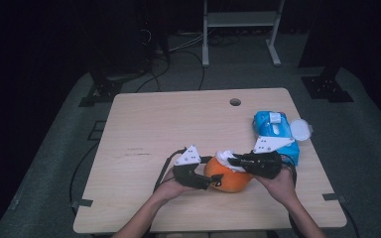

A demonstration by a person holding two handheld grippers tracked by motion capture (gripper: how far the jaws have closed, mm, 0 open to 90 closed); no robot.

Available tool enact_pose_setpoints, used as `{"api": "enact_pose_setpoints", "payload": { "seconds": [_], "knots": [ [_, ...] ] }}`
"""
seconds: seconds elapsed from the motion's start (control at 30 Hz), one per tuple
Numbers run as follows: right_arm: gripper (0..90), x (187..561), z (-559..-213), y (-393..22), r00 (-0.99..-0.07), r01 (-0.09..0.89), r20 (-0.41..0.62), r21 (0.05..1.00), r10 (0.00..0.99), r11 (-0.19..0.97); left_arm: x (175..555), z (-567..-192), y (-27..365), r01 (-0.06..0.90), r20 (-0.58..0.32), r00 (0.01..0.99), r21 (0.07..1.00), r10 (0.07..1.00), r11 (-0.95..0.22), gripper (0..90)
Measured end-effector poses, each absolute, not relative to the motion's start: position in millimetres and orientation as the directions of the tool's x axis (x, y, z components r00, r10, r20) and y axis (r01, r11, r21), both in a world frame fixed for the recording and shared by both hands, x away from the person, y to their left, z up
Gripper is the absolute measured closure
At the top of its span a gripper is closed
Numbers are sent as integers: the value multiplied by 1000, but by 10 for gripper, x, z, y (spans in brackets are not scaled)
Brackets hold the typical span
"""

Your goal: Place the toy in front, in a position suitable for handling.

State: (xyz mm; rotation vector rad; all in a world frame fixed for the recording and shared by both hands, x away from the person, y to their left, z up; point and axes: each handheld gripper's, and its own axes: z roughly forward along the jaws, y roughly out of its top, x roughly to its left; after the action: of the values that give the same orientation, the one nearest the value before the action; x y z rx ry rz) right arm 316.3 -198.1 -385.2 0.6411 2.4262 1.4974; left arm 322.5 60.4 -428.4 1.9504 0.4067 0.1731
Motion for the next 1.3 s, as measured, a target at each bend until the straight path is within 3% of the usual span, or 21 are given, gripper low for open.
{"api": "enact_pose_setpoints", "payload": {
  "seconds": [0.2, 0.5, 0.77, 0.9, 0.97, 1.17, 1.3],
  "knots": [
    [829, 3026, -3820, -1749, -910, 203, 15, 887, 415, 414, 3097, -4227, 464, 149, 4, 934, 904, 357, -400, 313],
    [830, 3163, -3834, -2003, -865, 268, 46, 885, 500, 380, 3107, -4275, 504, 150, -5, 939, 906, 344, -395, 324],
    [830, 3167, -3894, -2119, -867, 287, 74, 882, 493, 372, 3230, -4317, 587, 239, -121, 935, 910, 332, -340, 160],
    [830, 3166, -3884, -2124, -868, 285, 72, 883, 491, 373, 3213, -4322, 602, 216, -108, 947, 911, 302, -352, 329],
    [830, 3140, -3861, -2104, -871, 280, 71, 885, 487, 372, 3192, -4300, 603, 196, -83, 950, 907, 300, -372, 369],
    [831, 2985, -3814, -1787, -911, 206, 15, 882, 412, 423, 3069, -4241, 509, 99, 29, 959, 898, 282, -429, 381],
    [832, 3028, -3817, -1813, -894, 229, 25, 884, 447, 408, 3085, -4268, 540, 91, 38, 959, 898, 282, -430, 393]
  ]
}}
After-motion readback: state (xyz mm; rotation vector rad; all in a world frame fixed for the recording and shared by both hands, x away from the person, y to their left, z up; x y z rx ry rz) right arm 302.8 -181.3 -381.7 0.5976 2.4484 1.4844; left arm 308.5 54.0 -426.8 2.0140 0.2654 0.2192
